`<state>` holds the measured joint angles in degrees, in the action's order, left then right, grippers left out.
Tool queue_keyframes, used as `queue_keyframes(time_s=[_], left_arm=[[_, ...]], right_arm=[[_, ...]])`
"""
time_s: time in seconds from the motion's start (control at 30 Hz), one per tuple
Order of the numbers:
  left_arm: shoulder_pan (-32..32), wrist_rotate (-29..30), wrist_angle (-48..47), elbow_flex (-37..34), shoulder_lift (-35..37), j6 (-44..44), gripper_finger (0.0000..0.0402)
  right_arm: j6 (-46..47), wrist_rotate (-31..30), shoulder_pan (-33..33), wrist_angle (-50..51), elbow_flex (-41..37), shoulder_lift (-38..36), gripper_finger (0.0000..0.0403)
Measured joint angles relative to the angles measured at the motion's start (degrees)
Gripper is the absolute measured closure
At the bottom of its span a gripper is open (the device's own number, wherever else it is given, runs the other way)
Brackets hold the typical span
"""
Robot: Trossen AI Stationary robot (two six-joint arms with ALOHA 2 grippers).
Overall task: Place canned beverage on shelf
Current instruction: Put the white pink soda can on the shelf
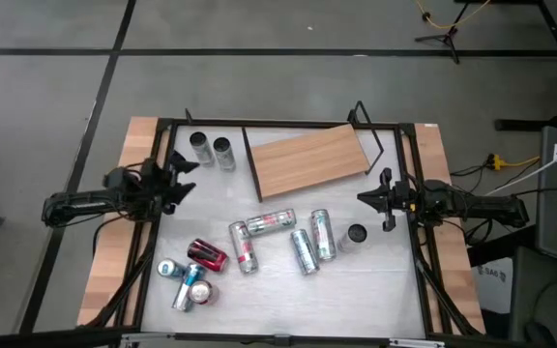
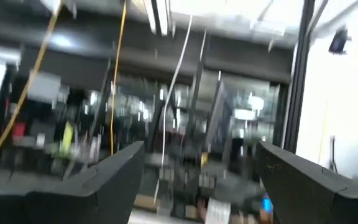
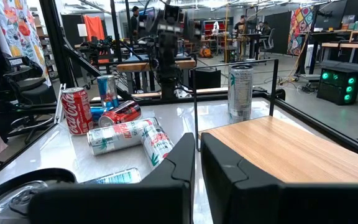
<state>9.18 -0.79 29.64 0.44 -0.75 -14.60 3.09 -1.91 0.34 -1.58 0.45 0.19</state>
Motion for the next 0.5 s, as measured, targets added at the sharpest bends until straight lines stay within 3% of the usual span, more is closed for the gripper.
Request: queue_keyframes(time_s=[0.1, 0.23, 0.37, 0.5], left_arm=[[0.0, 3.4, 7.6, 0.0, 0.0, 0.1, 0.0100], [0.0, 12.7, 14.2, 0.4, 0.0, 0.1, 0.0100], [0.0, 18.8, 9.0, 4.3, -1.4, 0.0, 0.0100], [0.1, 22.7, -1.7, 12.5, -7.9, 0.1, 0.0100]], right_arm=[[0.0, 0.0, 0.0, 0.0, 0.0, 0.0, 0.0379], [0.0, 0.0, 0.0, 0.0, 0.0, 0.0, 0.0379], [0.0, 0.0, 0.0, 0.0, 0.0, 0.0, 0.0379], [0.0, 0.0, 0.0, 0.0, 0.0, 0.0, 0.0379]])
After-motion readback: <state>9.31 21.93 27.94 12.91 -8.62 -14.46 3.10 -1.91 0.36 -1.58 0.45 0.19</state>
